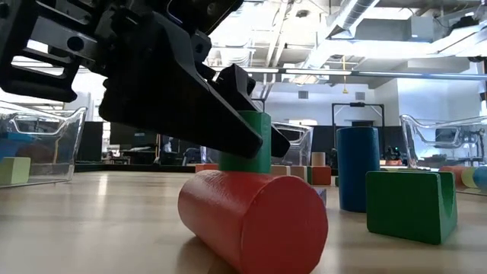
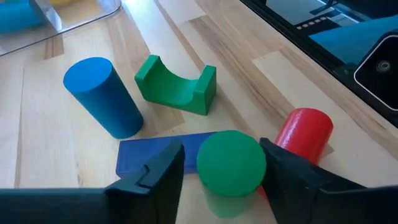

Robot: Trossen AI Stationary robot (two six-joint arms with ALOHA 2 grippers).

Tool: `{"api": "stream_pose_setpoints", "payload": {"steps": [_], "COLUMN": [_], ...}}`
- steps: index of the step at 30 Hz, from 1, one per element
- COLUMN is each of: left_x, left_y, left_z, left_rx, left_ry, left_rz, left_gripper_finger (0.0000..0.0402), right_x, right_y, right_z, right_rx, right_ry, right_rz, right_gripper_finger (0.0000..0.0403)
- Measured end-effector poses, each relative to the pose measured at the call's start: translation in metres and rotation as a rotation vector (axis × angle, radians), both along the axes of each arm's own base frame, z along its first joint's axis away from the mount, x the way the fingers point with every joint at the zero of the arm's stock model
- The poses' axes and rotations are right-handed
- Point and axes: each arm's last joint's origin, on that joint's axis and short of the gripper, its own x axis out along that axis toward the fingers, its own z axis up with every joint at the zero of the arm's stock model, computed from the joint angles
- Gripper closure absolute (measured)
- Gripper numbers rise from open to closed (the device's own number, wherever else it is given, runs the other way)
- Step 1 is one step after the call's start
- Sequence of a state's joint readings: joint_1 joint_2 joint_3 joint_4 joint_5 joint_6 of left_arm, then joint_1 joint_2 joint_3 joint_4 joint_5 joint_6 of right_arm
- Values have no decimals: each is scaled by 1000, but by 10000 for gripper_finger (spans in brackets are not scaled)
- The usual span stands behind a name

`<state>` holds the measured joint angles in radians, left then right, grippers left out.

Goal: Sort blocks by size
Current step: Put the green cylindrical block into the right transparent bin

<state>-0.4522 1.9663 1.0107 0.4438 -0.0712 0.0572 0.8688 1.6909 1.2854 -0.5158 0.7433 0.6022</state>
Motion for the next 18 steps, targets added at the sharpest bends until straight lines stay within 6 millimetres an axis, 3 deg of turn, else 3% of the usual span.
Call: {"api": "stream_pose_setpoints", "payload": {"steps": [8, 18], "left_x": [0, -1], "left_y": [0, 0], "left_z": [0, 4], "left_rx": [3, 12], "left_ry": [-3, -14], "left_rz": [-10, -25], "left_gripper_finger": [272, 273], "right_x": [0, 0], "right_y": [0, 0], "right_z": [0, 0], "right_rx": [0, 1], "right_ry": [0, 0], "right_rz": [0, 0], "right_gripper_finger": [200, 200]}}
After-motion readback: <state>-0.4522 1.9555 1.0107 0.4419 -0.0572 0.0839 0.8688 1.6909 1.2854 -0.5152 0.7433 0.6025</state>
